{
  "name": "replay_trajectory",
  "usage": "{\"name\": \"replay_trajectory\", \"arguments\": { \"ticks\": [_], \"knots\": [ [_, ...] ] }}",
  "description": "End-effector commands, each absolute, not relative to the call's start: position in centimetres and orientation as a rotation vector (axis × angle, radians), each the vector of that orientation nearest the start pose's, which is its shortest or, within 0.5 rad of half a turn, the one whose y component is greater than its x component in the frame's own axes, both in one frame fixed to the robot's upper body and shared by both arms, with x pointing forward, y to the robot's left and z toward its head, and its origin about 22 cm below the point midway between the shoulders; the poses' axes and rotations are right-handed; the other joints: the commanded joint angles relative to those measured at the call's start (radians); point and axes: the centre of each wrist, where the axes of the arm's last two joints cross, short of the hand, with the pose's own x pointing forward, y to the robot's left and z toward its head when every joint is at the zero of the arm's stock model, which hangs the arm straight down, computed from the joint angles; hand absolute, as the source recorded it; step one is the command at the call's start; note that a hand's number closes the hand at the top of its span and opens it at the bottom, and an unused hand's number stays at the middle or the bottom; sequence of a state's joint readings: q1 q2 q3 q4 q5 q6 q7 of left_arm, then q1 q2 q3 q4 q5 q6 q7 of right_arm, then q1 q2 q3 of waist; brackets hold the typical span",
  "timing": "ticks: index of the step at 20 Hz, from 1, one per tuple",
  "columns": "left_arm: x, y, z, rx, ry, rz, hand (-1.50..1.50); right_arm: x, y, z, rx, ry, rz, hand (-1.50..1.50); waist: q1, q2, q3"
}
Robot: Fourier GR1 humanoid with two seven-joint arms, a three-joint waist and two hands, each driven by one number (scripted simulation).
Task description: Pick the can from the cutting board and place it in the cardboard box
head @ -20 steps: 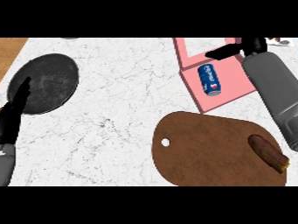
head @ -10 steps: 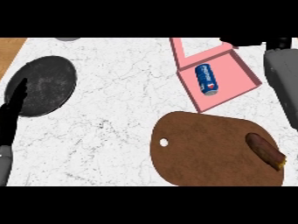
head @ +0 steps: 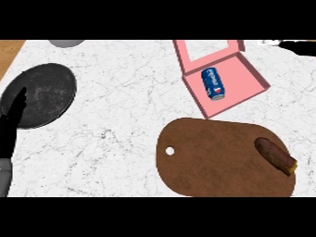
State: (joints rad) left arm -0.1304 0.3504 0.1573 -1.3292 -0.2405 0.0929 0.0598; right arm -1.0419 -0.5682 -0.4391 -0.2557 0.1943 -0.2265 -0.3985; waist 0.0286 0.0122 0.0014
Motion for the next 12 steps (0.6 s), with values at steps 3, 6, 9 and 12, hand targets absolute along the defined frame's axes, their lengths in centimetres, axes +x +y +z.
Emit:
{"name": "replay_trajectory", "arguments": {
  "ticks": [3, 6, 9, 12],
  "knots": [
    [26.0, 36.2, 0.9, 0.65, -1.381, -0.211, 0.0, 39.4, -44.2, 11.7, -0.729, -1.707, -0.074, -1.5, -0.026, -0.012, -0.001],
    [26.8, 36.8, 0.5, 0.636, -1.369, -0.214, 0.0, 35.9, -49.5, 12.3, -0.756, -1.694, -0.055, -1.5, -0.015, 0.0, 0.0],
    [26.3, 35.8, 2.2, 0.645, -1.374, -0.219, 0.0, 33.6, -52.2, 12.8, -0.734, -1.672, -0.037, -1.5, -0.006, -0.004, 0.001],
    [26.0, 34.5, 1.8, 0.638, -1.364, -0.206, 0.0, 32.9, -52.6, 12.3, -0.727, -1.621, 0.06, -1.5, -0.016, -0.009, 0.0]
  ]
}}
